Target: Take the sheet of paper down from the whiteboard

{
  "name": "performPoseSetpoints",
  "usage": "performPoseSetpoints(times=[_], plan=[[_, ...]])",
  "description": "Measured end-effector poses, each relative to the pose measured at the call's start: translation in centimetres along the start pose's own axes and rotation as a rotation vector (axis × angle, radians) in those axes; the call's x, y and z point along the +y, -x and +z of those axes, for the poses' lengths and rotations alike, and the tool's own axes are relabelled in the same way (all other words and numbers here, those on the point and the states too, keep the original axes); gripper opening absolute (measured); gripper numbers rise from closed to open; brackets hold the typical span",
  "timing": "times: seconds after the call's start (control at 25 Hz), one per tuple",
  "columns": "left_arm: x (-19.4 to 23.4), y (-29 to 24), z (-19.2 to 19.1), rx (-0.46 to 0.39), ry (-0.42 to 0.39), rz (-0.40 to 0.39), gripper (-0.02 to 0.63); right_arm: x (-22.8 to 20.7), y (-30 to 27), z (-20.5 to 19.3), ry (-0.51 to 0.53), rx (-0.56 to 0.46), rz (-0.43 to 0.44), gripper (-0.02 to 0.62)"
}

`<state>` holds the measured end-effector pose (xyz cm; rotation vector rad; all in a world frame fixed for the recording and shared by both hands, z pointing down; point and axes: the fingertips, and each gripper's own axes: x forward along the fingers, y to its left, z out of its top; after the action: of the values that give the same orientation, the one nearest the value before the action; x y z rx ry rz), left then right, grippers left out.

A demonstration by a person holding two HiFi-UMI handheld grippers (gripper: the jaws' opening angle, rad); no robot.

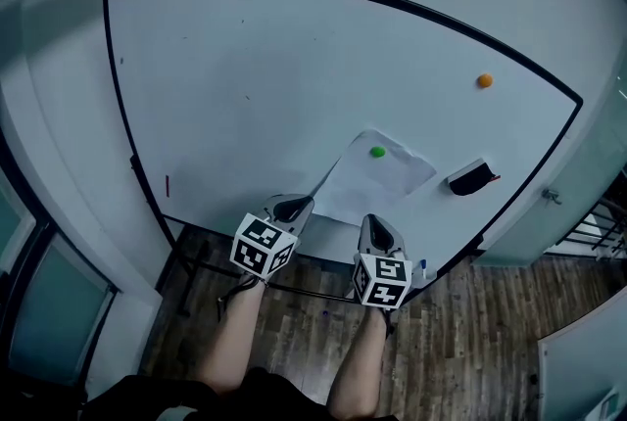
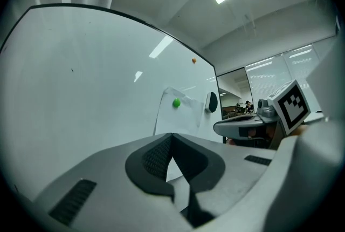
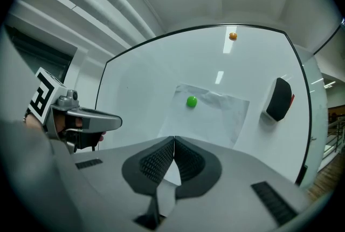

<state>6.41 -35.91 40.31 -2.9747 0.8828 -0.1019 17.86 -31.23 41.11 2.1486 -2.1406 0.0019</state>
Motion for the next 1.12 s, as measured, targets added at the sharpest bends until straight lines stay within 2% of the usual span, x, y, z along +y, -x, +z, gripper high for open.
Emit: performPoseSetpoints(times=[0.44,0.8,1.12], plan=[[0.9,-1.7,-1.1,0.006,0.025,-0.008,0.018,-0.7,-1.9,-0.4,0.017,0.009,0.000,0.023],[2.0,-3.0,0.2,0.011,-0.021,0.017,0.018,-1.3,-4.2,1.0,0.009,-0.028,0.023,0.024],[1.7,-4.4,1.2,0.013,-0.057,-0.001,0.018,-2.5,-4.9,1.7,-0.002,-0.045,0.016,0.023]])
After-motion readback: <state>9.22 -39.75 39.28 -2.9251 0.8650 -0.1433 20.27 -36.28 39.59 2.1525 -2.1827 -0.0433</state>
